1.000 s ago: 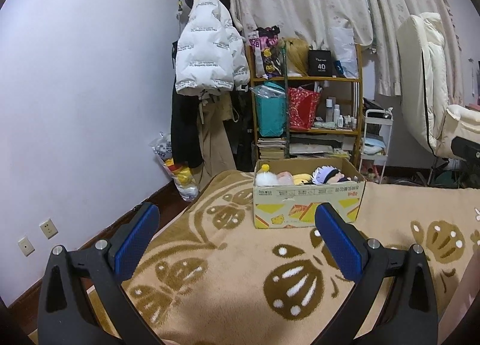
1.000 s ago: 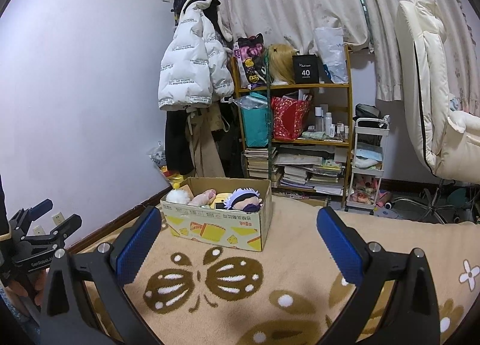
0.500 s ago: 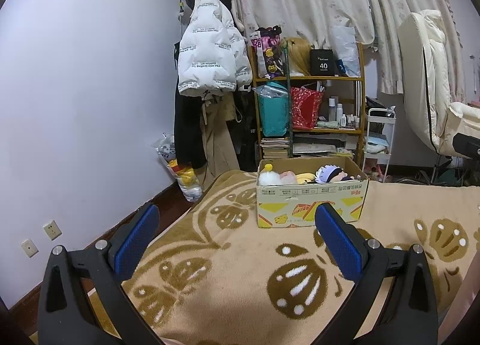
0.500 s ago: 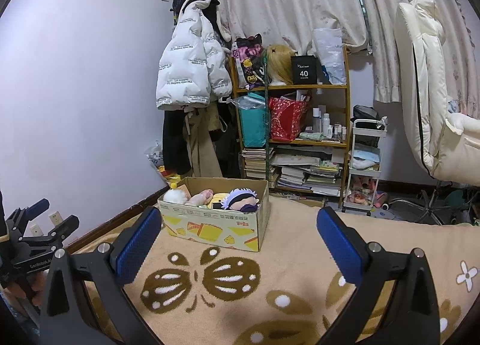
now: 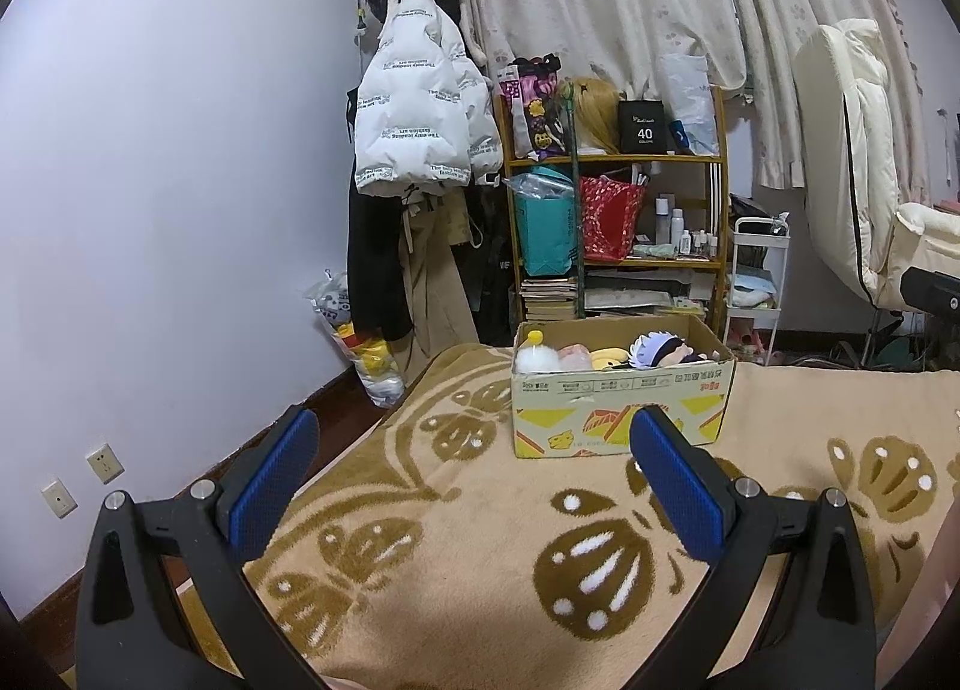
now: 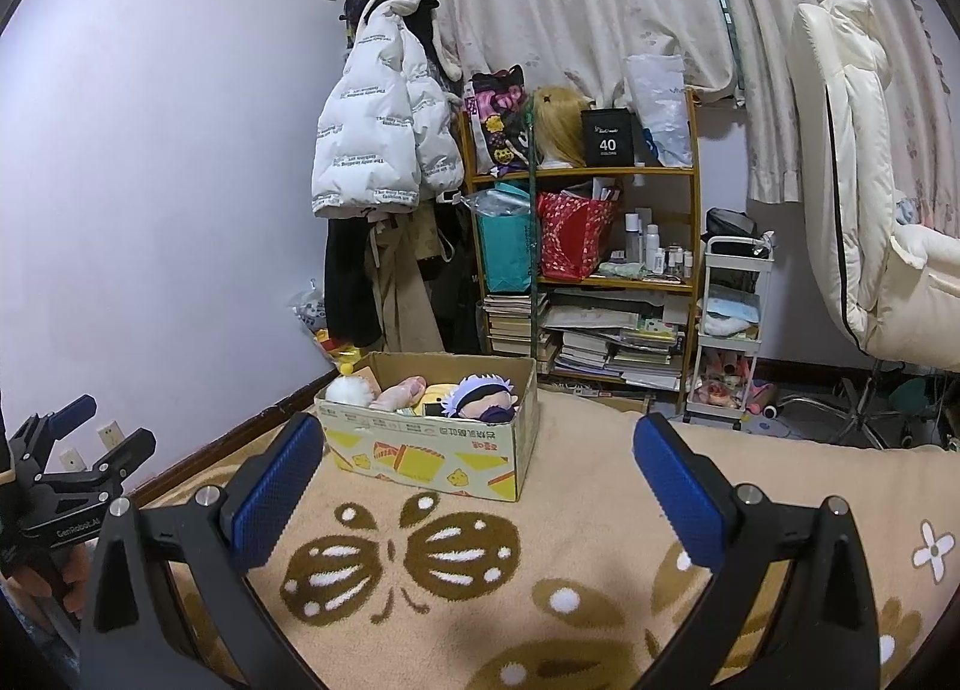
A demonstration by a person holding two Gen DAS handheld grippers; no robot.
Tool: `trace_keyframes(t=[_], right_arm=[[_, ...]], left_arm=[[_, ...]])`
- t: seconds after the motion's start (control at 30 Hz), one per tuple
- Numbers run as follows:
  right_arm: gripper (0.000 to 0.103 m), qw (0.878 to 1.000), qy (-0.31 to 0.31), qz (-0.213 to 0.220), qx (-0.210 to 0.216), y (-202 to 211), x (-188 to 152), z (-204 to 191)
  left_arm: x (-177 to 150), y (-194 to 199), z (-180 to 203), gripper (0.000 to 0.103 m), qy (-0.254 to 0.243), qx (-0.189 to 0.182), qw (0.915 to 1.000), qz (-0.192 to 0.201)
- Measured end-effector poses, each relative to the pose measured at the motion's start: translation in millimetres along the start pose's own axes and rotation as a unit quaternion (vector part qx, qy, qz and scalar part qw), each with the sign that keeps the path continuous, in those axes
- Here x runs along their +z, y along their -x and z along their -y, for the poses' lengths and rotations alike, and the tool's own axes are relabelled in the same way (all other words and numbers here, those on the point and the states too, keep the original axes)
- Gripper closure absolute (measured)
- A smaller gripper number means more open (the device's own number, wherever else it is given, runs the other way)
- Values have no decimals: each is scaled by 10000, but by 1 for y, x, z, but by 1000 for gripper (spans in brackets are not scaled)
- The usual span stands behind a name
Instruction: Organize soft objects
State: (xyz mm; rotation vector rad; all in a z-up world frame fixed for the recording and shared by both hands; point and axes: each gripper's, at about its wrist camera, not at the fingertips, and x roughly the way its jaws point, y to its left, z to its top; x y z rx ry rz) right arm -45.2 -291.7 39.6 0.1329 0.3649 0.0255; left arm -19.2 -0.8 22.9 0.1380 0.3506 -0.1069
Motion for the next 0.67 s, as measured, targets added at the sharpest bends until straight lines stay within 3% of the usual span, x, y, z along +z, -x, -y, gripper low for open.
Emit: trace_keyframes(t=[0.67], right_arm=[[0, 10000, -12, -45, -18, -2, -4, 5]], left_arm=[[-1, 0, -1, 1, 44, 48, 10000, 13]])
